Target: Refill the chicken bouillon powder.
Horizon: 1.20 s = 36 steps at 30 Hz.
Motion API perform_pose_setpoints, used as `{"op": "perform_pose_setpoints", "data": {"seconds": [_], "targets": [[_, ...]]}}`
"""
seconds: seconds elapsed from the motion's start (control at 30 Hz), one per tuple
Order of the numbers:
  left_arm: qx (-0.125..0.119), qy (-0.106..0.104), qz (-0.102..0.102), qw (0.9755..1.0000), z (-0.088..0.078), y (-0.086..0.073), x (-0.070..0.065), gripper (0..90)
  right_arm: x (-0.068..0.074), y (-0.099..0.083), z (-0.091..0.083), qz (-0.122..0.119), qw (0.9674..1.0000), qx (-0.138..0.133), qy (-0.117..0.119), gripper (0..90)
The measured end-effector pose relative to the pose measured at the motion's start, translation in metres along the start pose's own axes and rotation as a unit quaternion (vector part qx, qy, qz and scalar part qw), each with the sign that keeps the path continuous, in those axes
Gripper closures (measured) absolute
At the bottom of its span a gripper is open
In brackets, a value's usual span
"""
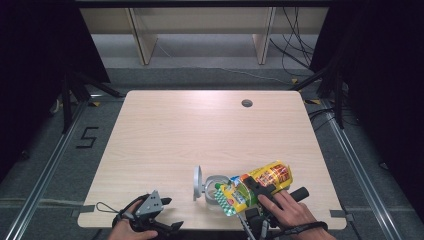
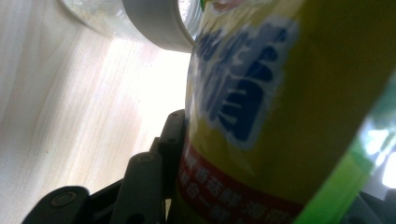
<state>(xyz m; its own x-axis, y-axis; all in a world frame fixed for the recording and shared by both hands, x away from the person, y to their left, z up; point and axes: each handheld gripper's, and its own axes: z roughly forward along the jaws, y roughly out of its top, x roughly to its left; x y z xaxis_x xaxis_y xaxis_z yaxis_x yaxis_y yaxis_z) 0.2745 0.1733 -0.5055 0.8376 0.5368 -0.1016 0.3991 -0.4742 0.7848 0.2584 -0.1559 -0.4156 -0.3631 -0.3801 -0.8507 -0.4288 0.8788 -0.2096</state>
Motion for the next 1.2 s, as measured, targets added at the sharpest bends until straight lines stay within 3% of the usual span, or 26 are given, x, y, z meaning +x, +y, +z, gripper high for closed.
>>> {"op": "perform_pose_setpoints", "data": {"seconds": [0.03,0.1,0.17,0.3,0.43,0.53,0.57,0.73,0.77,0.83,0.87,0.9,1.0,1.17,1.2], "targets": [[0.004,0.002,0.004,1.0000,-0.0001,0.0001,0.0009,16.0,0.0027,0.0002,-0.0010,0.017,0.9998,0.009,0.008,62.1],[0.006,0.003,0.007,0.9999,0.0000,0.0001,0.0013,16.0,-0.0003,0.0021,0.0009,-0.018,0.9998,0.000,-0.003,62.1],[0.006,0.002,0.007,1.0000,0.0002,0.0001,0.0012,16.0,0.0039,0.0032,-0.0001,0.001,0.9999,0.012,0.001,62.1],[0.006,0.003,0.006,1.0000,0.0000,0.0001,0.0015,16.0,0.0002,0.0051,0.0012,-0.026,0.9996,0.006,-0.011,62.2],[0.007,0.002,0.006,1.0000,0.0002,0.0000,0.0011,16.0,0.0024,0.0067,-0.0006,-0.025,0.9995,0.017,-0.013,62.3],[0.007,0.002,0.006,1.0000,0.0001,0.0000,0.0012,16.0,0.0026,0.0076,0.0007,-0.040,0.9990,0.012,-0.017,62.2],[0.006,0.002,0.006,1.0000,0.0001,0.0000,0.0013,16.0,0.0042,0.0077,0.0003,-0.033,0.9991,0.019,-0.019,62.2],[0.001,0.001,0.005,1.0000,0.0002,0.0004,0.0017,16.0,0.0047,0.0087,0.0004,-0.053,0.9981,0.025,-0.019,62.3],[0.001,0.000,-0.001,1.0000,-0.0002,0.0006,0.0016,16.0,0.0063,0.0087,0.0005,-0.046,0.9983,0.028,-0.020,62.3],[0.007,0.005,0.006,0.9999,-0.0004,0.0003,0.0030,16.0,0.0057,0.0088,0.0004,-0.052,0.9980,0.027,-0.025,62.3],[0.005,0.004,0.004,1.0000,-0.0001,0.0002,0.0028,16.0,0.0060,0.0087,0.0002,-0.055,0.9979,0.028,-0.018,62.3],[-0.005,-0.001,-0.009,0.9999,0.0008,0.0000,0.0006,16.0,0.0062,0.0088,0.0003,-0.055,0.9978,0.028,-0.026,62.3],[0.003,0.001,0.015,0.9999,-0.0007,0.0013,0.0035,16.0,0.0065,0.0089,-0.0004,-0.060,0.9975,0.028,-0.025,62.4],[-0.005,0.003,-0.009,0.9999,-0.0014,0.0003,0.0034,16.0,0.0073,0.0081,-0.0016,-0.076,0.9963,0.031,-0.027,62.5],[-0.002,0.011,-0.003,0.9999,-0.0011,0.0000,0.0048,16.0,0.0075,0.0082,-0.0019,-0.076,0.9962,0.032,-0.028,62.6]]}}
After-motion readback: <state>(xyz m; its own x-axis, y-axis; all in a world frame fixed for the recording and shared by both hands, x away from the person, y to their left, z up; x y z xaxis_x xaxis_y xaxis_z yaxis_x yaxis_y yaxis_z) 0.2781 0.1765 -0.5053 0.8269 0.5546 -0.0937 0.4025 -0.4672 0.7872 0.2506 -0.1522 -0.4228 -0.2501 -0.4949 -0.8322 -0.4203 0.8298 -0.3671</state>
